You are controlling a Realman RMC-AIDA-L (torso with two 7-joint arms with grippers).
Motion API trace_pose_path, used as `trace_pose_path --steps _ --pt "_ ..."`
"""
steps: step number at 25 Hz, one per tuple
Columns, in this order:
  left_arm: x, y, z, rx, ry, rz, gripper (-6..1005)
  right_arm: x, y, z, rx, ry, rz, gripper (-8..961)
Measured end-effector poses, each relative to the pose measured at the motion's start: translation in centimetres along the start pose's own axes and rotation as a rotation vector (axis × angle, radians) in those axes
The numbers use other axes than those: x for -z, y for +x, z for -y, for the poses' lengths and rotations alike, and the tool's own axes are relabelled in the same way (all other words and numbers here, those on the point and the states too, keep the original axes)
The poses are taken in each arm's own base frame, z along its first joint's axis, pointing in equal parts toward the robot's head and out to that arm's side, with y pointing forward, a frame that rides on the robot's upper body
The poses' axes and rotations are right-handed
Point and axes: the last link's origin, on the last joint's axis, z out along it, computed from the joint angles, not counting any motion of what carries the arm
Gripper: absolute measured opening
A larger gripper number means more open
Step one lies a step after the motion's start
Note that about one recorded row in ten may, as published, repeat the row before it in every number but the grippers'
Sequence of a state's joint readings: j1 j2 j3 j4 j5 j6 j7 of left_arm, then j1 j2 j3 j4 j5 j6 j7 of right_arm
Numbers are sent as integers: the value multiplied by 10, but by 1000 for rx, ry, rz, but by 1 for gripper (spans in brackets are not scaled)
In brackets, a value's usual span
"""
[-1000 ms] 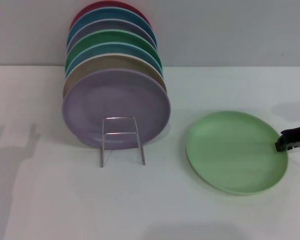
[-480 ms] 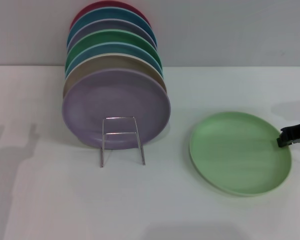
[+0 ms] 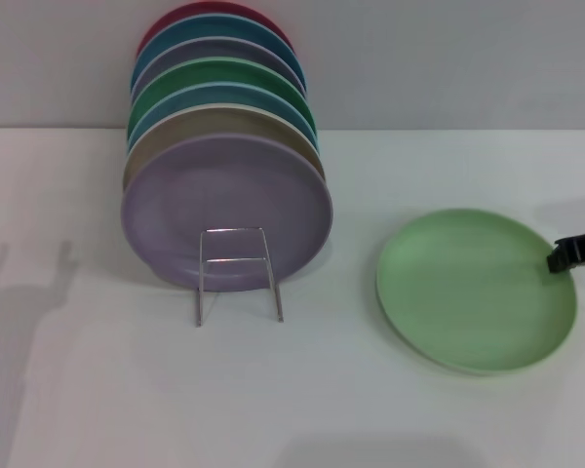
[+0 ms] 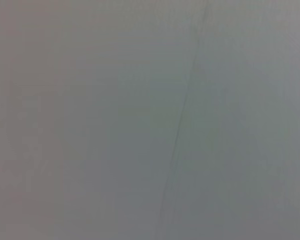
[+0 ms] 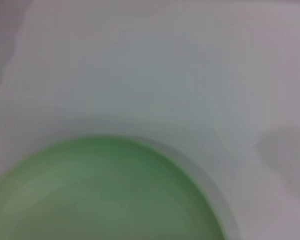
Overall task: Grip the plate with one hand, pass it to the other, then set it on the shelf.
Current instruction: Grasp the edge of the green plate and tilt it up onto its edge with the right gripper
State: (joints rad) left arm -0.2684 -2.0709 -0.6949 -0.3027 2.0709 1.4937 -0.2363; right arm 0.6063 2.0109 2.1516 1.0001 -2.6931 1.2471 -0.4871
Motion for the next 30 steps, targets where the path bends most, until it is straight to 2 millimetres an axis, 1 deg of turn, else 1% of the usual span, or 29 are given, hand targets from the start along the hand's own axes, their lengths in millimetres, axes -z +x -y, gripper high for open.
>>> trace_pose_path --steps 4,13,19,30 --pt "-1 0 -1 5 -1 -3 827 9 -5 1 27 16 63 24" --pt "0 1 -2 6 -1 -7 827 30 -15 -9 111 48 239 19" --pt "1 1 -2 6 0 -9 827 35 -20 -12 142 70 317 18" --pt "1 1 0 0 0 -8 827 41 -29 -35 302 153 454 19"
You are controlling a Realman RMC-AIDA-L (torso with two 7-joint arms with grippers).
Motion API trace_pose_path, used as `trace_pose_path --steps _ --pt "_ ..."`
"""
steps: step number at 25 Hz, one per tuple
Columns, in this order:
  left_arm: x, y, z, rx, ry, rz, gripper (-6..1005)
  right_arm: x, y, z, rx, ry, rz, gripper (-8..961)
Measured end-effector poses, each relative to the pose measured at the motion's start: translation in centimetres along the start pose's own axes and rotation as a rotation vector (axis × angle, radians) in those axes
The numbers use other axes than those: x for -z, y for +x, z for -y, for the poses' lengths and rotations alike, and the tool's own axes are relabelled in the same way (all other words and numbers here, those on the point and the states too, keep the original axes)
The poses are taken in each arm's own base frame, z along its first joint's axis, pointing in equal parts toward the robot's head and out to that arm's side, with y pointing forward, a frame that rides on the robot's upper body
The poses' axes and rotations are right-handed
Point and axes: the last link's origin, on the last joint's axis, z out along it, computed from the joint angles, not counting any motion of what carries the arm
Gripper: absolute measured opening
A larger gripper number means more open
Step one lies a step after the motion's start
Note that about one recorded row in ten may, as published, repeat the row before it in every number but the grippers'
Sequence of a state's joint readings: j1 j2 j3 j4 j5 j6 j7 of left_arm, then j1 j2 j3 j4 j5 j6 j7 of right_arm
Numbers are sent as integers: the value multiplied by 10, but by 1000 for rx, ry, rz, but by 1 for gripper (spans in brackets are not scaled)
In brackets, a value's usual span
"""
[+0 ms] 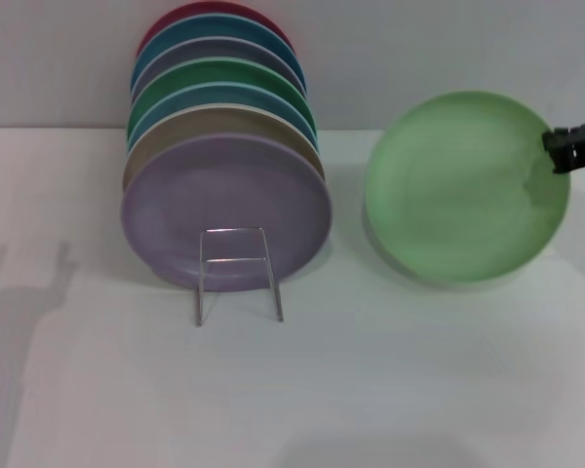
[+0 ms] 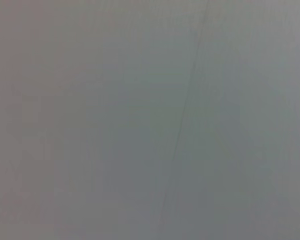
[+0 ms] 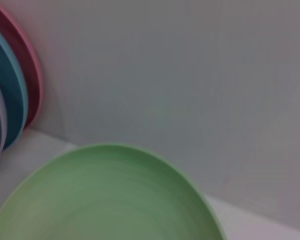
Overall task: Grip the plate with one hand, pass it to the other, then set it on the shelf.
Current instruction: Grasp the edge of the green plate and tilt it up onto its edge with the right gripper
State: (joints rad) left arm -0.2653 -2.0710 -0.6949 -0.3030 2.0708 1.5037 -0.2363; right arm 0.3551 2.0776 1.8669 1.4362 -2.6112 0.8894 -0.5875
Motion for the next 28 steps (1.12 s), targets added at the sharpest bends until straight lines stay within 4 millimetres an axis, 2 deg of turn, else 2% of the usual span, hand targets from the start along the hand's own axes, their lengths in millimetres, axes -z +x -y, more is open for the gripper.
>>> trace_pose_path --steps 5,15,28 --pt "0 0 1 -3 0 1 827 5 -3 -1 47 57 75 19" --pt "0 0 1 -4 1 2 827 6 4 -12 170 174 230 19" --pt "0 -1 1 -4 3 10 826 3 26 -36 208 254 426 20"
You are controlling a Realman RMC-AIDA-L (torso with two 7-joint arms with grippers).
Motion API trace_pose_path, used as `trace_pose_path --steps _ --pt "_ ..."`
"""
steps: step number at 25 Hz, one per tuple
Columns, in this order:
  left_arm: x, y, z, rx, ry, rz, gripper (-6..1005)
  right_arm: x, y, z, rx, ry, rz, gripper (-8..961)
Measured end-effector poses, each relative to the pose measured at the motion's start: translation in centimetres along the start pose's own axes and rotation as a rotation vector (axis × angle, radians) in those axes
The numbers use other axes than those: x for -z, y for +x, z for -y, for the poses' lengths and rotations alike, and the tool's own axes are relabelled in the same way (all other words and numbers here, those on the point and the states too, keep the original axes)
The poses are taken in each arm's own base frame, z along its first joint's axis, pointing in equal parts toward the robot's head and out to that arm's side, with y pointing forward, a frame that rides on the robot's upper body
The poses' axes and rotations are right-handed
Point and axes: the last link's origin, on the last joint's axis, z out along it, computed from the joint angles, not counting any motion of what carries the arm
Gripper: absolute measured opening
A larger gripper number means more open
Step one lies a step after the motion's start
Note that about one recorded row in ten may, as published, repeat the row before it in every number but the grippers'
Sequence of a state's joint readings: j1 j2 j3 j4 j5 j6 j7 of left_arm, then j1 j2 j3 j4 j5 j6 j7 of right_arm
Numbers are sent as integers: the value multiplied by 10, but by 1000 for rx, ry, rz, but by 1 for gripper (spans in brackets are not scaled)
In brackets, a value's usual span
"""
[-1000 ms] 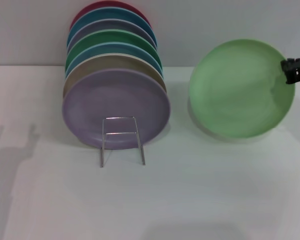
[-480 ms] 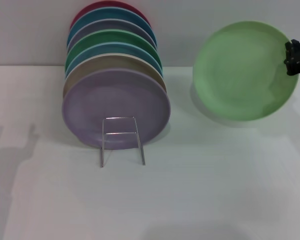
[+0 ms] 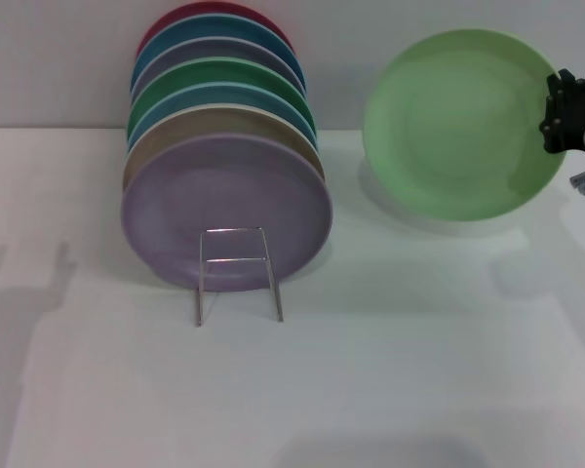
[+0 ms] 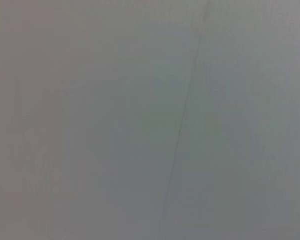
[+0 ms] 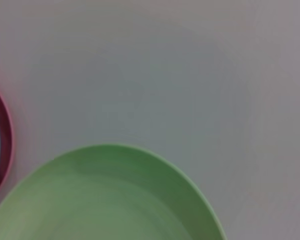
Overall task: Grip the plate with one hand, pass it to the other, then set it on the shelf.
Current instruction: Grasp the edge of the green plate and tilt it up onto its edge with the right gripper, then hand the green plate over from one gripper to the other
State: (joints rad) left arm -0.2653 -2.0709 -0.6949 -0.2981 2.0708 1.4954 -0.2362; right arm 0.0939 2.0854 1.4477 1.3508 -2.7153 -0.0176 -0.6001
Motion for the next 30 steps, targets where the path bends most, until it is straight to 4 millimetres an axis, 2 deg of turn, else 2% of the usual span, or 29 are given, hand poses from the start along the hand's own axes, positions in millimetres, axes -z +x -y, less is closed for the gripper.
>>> trace_pose_path --steps 8,13,23,30 --pt "1 0 1 -1 3 2 826 15 17 -10 -15 81 111 20" --pt "3 0 1 -1 6 4 826 24 37 -12 -86 143 190 20" --pt "10 1 -1 8 1 -4 826 30 66 -10 -245 172 278 19" --pt "15 4 -1 13 2 -28 826 23 83 -13 -313 133 270 19"
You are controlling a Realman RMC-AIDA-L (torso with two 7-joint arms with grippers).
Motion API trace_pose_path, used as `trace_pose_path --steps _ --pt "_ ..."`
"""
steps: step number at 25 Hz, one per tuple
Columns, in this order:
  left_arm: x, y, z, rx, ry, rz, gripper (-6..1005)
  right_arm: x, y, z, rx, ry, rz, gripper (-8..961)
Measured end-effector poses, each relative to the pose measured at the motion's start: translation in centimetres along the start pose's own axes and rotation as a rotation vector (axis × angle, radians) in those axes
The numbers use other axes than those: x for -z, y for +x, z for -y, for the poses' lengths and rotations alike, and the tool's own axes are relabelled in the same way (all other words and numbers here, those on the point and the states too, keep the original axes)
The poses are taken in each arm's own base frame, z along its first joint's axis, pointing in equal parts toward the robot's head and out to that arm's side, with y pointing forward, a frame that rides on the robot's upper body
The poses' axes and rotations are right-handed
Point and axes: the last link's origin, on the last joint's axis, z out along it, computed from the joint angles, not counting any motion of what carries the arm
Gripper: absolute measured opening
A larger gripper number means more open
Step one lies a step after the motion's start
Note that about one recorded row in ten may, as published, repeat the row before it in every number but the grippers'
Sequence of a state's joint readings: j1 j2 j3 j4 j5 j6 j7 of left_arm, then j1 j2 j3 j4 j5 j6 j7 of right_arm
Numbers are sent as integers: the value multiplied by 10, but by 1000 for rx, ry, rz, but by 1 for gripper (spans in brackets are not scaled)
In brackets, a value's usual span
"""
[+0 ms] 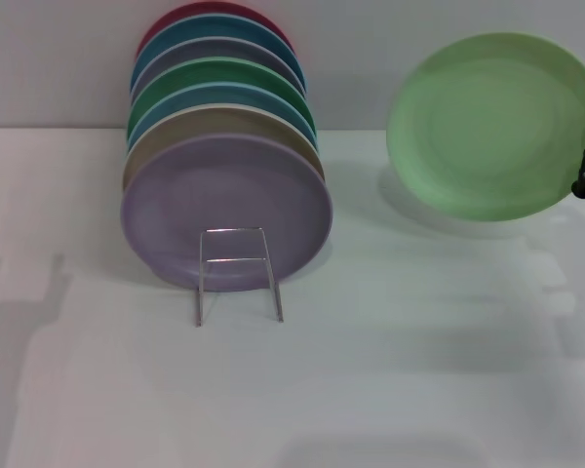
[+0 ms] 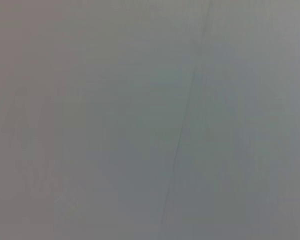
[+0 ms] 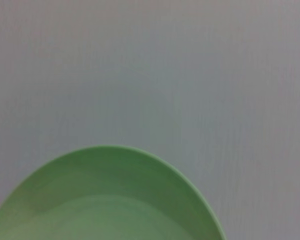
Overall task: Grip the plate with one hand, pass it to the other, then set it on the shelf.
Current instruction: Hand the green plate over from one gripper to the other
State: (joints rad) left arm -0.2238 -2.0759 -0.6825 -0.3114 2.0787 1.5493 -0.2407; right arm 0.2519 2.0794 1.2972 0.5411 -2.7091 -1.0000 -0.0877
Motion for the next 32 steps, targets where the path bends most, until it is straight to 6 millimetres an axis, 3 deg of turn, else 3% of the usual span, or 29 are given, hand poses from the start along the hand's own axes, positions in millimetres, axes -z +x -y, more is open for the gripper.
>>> trace_pose_path --steps 15,24,32 --pt "6 -2 -5 24 -30 13 826 20 11 4 -155 -45 35 18" --pt "19 2 -25 46 -163 -7 826 44 16 7 -234 -100 46 18" --pt "34 2 -45 79 -286 3 826 56 16 -8 -243 -206 51 18"
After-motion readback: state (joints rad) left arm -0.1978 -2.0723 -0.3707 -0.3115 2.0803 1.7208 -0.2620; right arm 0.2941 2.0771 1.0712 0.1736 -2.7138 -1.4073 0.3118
